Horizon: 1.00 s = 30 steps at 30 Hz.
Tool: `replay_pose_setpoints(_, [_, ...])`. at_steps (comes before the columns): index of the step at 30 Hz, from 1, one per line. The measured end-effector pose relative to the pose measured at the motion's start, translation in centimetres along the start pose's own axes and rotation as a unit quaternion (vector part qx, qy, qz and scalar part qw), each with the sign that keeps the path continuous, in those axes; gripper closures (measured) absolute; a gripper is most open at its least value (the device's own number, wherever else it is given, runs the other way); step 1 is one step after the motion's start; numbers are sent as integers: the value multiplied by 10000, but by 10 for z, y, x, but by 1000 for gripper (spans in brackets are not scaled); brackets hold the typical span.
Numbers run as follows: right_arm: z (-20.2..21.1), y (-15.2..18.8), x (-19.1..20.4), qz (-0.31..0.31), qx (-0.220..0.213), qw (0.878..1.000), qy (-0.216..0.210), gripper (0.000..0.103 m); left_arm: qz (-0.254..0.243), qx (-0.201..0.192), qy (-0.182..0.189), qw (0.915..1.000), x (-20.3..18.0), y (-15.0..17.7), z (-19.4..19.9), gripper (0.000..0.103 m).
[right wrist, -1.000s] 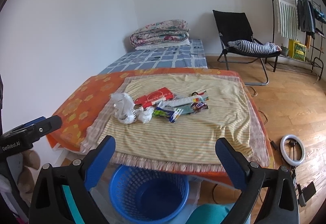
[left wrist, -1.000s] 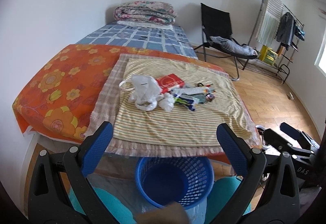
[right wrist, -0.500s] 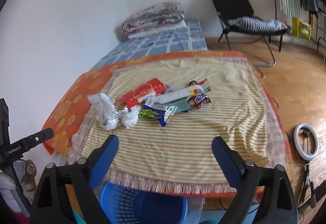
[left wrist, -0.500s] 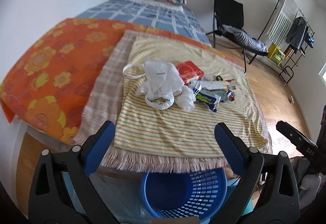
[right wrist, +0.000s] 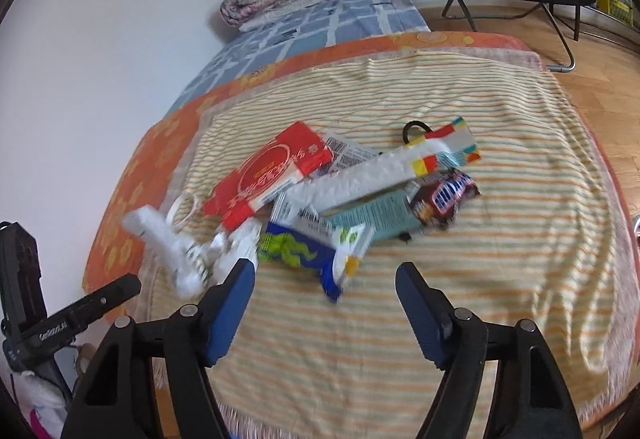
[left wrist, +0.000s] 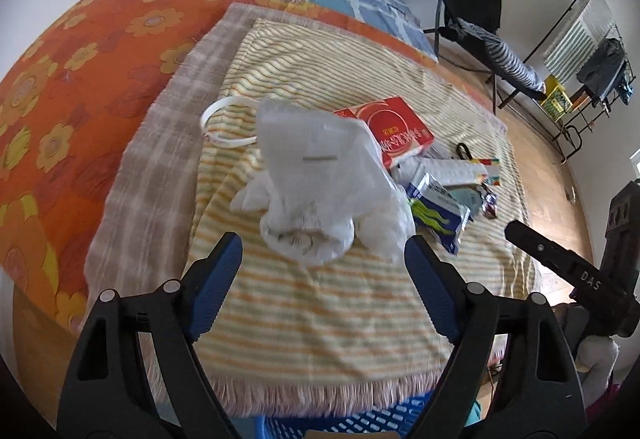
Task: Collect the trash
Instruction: 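Grasp the white plastic bag with the left gripper while the right gripper grasps the blue-green snack wrapper, then lift both held items and carry them over the blue basket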
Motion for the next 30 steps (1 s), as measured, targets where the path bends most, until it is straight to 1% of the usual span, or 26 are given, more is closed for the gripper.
replay_pose_setpoints(3, [-19,-15,1,-58,53,10000,52,27,56,48,-12,10000,-1,-13,-14,17])
replay_pose_setpoints(6, [-37,-28,7,133,102,9996,244,27,21,34,-56,10000,-3,-20,-25,18])
replay_pose_setpoints(8, [-51,-33,11,269,169,9987,400,29,14,89,-100,9999,-3,-23,-32,28])
replay_pose_setpoints(9, [-56,-35,11,285,206,9984,439,29,34,136,-90,9999,-3,-23,-36,31])
replay_pose_setpoints(10, [-62,-37,11,285,282,9980,484,31,65,170,-74,9998,-2,-23,-38,36])
replay_pose_setpoints(11, [-67,-38,11,289,357,9977,498,33,121,218,-33,9997,1,-24,-42,43])
replay_pose_setpoints(13, [-76,-37,14,347,530,9970,444,37,231,261,-18,9994,8,-24,-46,51])
replay_pose_setpoints(15, [-80,-34,19,507,682,9957,365,37,285,243,-23,9993,15,-25,-48,58])
replay_pose_setpoints(16, [-80,-33,21,576,725,9950,362,37,300,241,-19,9993,18,-26,-48,64])
replay_pose_setpoints(17, [-80,-31,22,639,762,9944,364,37,317,242,21,9992,21,-26,-49,66])
replay_pose_setpoints(21, [-80,-20,24,745,950,9926,102,38,424,238,177,9987,31,-26,-49,72])
replay_pose_setpoints(22, [-80,-16,25,814,992,9917,95,39,433,237,198,9986,32,-26,-49,73])
replay_pose_setpoints(24, [-81,-7,28,995,1097,9889,117,45,469,224,236,9984,33,-25,-47,75])
replay_pose_setpoints(25, [-81,-2,28,1050,1133,9879,123,53,489,206,239,9983,34,-25,-45,76])
replay_pose_setpoints(26, [-82,2,29,1092,1169,9870,138,54,506,192,229,9983,35,-24,-43,76])
replay_pose_setpoints(30, [-76,10,28,1152,1088,9872,162,58,543,138,211,9982,37,-23,-35,77])
Point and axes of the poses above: each gripper's, at about its wrist camera, not at the fingertips, and z roughly against the way its jaws point, x to its left, y to its underside, the point moved 2 cm from there along -z, roughly the way its jaws point, and after that the axes turned 4 degrees about x, right-handed, at the moved point
